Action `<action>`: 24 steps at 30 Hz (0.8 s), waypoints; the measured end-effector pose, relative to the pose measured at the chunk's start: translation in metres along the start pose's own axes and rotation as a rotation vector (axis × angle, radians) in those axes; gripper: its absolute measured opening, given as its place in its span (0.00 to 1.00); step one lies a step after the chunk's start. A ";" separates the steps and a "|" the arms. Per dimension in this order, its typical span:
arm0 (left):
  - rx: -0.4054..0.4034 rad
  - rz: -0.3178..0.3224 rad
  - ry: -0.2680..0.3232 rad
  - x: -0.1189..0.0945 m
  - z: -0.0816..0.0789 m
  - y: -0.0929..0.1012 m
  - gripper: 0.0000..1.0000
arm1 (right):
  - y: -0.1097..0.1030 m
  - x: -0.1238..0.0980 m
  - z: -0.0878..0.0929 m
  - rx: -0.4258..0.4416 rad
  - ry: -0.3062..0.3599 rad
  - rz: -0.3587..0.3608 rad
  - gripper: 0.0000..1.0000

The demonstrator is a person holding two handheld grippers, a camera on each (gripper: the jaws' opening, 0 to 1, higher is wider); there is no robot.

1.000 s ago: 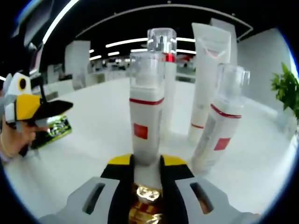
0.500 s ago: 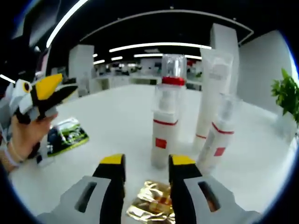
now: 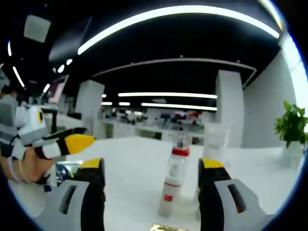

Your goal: Arrange the skincare products in the storage area until every visible bottle or jar stands upright without overlapping.

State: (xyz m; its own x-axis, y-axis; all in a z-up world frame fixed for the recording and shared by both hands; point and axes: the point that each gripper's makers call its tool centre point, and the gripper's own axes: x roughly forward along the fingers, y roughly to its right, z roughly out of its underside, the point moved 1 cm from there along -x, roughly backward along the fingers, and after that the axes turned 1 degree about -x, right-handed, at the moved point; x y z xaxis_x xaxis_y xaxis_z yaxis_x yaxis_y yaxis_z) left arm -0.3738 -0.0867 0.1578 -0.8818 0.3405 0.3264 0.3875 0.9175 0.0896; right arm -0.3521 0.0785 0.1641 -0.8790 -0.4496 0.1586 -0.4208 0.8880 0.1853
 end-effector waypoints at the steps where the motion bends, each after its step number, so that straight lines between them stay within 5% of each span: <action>1: 0.038 -0.013 0.003 -0.001 -0.002 -0.001 1.00 | 0.000 0.000 -0.005 -0.024 0.030 0.002 0.92; 5: 0.080 -0.034 0.020 -0.003 -0.008 -0.001 1.00 | -0.004 0.001 -0.009 -0.058 0.061 -0.008 1.00; 9: 0.173 -0.148 0.017 -0.009 -0.020 -0.020 1.00 | -0.017 -0.004 -0.037 0.063 0.268 -0.100 1.00; 12: 0.229 -0.252 0.001 -0.018 -0.035 -0.043 1.00 | -0.021 -0.009 -0.049 0.111 0.340 -0.151 1.00; 14: 0.228 -0.254 -0.023 -0.024 -0.037 -0.048 1.00 | -0.026 -0.009 -0.052 0.148 0.368 -0.190 1.00; 17: 0.178 -0.180 -0.114 -0.040 -0.029 -0.056 0.98 | -0.054 -0.006 -0.049 0.244 0.326 -0.349 1.00; 21: 0.194 -0.093 -0.402 -0.069 0.002 -0.071 0.98 | -0.093 0.007 -0.019 0.267 0.139 -0.493 1.00; 24: 0.117 -0.106 -0.547 -0.090 0.020 -0.088 0.93 | -0.117 0.017 0.003 0.330 0.019 -0.576 1.00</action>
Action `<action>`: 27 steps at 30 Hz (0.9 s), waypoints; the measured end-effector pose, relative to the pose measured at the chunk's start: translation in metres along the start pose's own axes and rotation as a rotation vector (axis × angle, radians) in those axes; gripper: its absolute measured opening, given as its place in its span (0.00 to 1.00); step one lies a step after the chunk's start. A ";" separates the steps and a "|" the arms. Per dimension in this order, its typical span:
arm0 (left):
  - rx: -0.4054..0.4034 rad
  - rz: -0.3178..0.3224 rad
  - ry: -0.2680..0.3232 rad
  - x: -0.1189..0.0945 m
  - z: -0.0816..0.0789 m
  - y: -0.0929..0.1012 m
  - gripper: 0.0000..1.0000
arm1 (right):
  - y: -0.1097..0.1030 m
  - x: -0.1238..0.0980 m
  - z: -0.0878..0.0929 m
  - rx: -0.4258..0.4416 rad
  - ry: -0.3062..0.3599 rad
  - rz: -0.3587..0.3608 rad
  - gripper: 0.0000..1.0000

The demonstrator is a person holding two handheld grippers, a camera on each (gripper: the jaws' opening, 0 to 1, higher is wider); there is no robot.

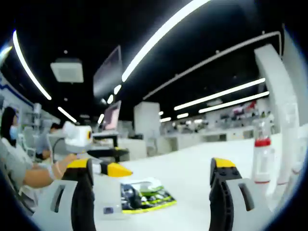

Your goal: Arrange the skincare products in the storage area until every visible bottle or jar stands upright without overlapping.

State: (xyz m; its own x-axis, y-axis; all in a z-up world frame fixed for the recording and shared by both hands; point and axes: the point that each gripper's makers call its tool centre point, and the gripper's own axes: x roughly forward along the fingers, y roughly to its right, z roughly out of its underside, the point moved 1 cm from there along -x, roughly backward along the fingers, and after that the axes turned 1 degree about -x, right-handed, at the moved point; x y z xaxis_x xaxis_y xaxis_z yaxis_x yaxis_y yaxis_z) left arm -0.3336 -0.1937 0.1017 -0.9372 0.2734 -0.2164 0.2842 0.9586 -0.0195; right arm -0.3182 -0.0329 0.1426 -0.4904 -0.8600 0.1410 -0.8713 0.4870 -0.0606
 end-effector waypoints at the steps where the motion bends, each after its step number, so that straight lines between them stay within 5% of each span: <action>1: -0.016 0.004 -0.045 -0.002 0.008 -0.007 0.89 | -0.002 0.005 0.007 0.036 -0.024 -0.022 1.00; 5: -0.037 0.005 -0.101 -0.001 0.023 -0.026 0.62 | -0.014 0.021 0.033 0.288 -0.151 -0.124 0.99; 9: 0.000 0.055 -0.210 0.006 0.044 -0.023 0.53 | -0.013 0.032 0.035 0.468 -0.149 -0.122 1.00; 13: 0.033 0.083 -0.254 0.010 0.049 -0.017 0.27 | 0.004 0.038 0.041 0.458 -0.198 -0.048 1.00; 20: 0.000 0.106 -0.380 0.010 0.066 -0.013 0.11 | 0.008 0.044 0.062 0.502 -0.296 -0.020 1.00; 23: 0.012 0.117 -0.410 0.009 0.073 -0.013 0.01 | 0.008 0.048 0.069 0.503 -0.327 -0.011 1.00; 27: -0.027 0.118 -0.415 0.007 0.075 -0.013 0.00 | 0.000 0.051 0.080 0.532 -0.372 -0.031 1.00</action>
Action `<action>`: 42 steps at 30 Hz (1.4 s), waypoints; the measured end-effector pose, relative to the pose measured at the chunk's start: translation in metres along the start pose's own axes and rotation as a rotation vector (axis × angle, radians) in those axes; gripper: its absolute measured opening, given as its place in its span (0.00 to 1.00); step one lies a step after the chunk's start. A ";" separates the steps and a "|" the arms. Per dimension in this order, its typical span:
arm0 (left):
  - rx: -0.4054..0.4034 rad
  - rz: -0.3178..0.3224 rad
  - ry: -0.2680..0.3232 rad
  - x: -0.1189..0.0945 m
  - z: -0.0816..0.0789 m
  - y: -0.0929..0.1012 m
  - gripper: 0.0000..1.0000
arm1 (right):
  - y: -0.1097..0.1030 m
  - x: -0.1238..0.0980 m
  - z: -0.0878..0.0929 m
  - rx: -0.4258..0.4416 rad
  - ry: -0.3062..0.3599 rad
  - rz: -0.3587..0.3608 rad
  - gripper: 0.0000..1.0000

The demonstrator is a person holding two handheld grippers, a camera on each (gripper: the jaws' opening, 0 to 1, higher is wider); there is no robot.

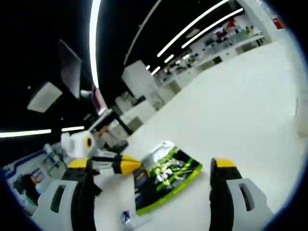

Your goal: Arrange the skincare products in the storage area until every visible bottle or jar stands upright without overlapping.

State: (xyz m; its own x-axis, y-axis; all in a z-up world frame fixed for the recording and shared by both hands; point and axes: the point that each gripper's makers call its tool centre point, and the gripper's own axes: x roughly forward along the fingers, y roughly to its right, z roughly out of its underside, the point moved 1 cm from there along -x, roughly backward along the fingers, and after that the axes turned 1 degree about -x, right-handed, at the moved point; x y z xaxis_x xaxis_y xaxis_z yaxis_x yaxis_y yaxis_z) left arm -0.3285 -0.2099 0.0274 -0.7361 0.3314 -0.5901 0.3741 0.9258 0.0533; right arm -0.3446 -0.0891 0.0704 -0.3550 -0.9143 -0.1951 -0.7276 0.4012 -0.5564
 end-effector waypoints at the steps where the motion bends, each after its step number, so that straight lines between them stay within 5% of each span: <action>1: -0.006 0.002 -0.001 0.000 0.000 -0.001 0.00 | -0.002 0.001 0.003 0.011 -0.007 -0.006 0.99; 8: 0.002 -0.011 -0.016 0.002 -0.001 -0.001 0.00 | -0.005 0.008 -0.001 0.022 -0.017 0.003 1.00; 15: 0.033 0.019 0.026 0.005 0.000 0.005 0.00 | -0.009 0.003 -0.013 0.043 -0.001 -0.006 0.85; 19: 0.051 0.018 0.014 0.008 -0.001 0.007 0.00 | -0.002 0.001 -0.002 0.088 -0.083 -0.003 0.79; 23: 0.059 0.030 0.030 0.011 -0.003 0.006 0.00 | -0.004 -0.009 -0.011 0.222 -0.056 -0.056 0.54; 25: 0.040 0.046 0.050 0.014 -0.004 0.006 0.00 | -0.011 -0.012 -0.004 0.276 -0.129 -0.107 0.36; 28: 0.040 0.053 0.066 0.017 -0.006 0.007 0.00 | -0.011 0.001 0.008 0.205 -0.194 -0.069 0.41; 32: 0.054 0.043 0.068 0.016 -0.005 0.009 0.00 | -0.013 0.017 0.017 0.123 -0.243 -0.001 0.16; 35: 0.048 0.044 0.071 0.014 -0.005 0.008 0.00 | -0.017 0.022 0.027 0.136 -0.296 -0.004 0.13; 42: -0.129 0.100 0.093 0.013 -0.009 0.005 0.03 | -0.012 0.017 0.032 0.134 -0.293 0.040 0.00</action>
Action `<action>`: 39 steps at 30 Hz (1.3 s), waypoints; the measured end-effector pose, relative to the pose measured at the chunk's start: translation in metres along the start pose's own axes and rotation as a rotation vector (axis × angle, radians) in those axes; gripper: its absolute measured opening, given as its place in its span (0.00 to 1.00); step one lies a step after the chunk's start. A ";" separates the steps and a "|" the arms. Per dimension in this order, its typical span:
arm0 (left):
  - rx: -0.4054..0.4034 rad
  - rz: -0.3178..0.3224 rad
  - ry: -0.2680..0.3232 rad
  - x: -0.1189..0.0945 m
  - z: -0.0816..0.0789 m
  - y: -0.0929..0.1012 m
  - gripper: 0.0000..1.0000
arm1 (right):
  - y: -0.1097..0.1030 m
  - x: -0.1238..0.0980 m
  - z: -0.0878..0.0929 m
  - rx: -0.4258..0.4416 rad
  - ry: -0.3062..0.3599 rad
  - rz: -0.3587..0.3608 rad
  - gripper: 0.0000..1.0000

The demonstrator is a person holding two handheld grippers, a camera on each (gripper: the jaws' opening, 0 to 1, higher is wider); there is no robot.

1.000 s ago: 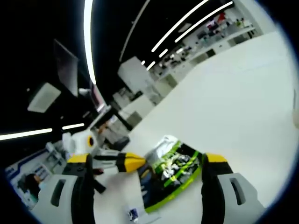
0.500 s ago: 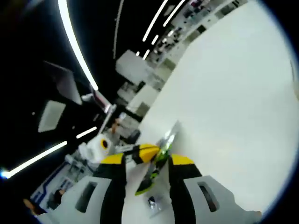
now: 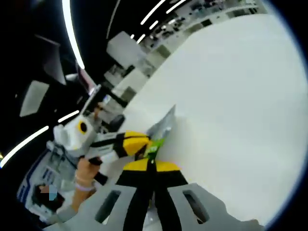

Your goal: Arrange the skincare products in the storage area until every visible bottle or jar stands upright without overlapping.

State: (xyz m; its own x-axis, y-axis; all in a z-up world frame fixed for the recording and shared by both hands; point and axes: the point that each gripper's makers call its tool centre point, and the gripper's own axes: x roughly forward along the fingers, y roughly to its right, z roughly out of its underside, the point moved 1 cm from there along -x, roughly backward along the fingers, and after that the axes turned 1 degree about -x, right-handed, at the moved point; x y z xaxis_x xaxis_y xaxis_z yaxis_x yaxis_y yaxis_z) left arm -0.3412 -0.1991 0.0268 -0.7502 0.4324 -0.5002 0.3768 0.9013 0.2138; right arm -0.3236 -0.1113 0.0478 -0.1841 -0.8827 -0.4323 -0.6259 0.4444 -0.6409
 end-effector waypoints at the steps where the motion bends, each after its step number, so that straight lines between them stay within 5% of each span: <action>1: 0.001 0.002 0.015 -0.001 -0.003 -0.002 0.05 | -0.001 -0.002 -0.001 0.003 0.008 -0.006 0.00; 5: -0.115 0.105 0.130 -0.010 -0.028 0.010 0.08 | -0.012 -0.013 -0.011 -0.017 0.074 -0.044 0.00; 8: -0.196 0.143 0.228 -0.017 -0.051 0.013 0.23 | -0.020 -0.025 -0.024 -0.064 0.168 -0.059 0.00; 16: -0.161 0.119 0.489 -0.028 -0.085 0.023 0.48 | -0.035 -0.073 -0.059 -0.198 0.451 -0.059 0.00; 19: -0.189 0.204 0.560 -0.028 -0.094 0.040 0.55 | -0.039 -0.092 -0.077 -0.249 0.570 -0.076 0.00; 27: -0.308 0.653 0.595 -0.025 -0.109 0.118 0.49 | -0.053 -0.131 -0.094 -0.382 0.884 -0.088 0.00; 32: -0.307 0.764 0.584 -0.016 -0.114 0.143 0.33 | -0.053 -0.130 -0.087 -0.383 0.905 -0.105 0.00; 39: -0.319 0.772 0.627 -0.005 -0.118 0.144 0.12 | -0.037 -0.147 -0.095 -0.384 0.957 -0.041 0.00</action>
State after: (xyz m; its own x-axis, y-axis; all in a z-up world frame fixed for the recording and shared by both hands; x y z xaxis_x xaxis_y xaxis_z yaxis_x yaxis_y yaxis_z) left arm -0.3475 -0.0684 0.1587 -0.5486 0.7487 0.3722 0.7810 0.2999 0.5478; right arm -0.3455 -0.0121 0.1954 -0.5784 -0.7227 0.3783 -0.8141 0.4811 -0.3253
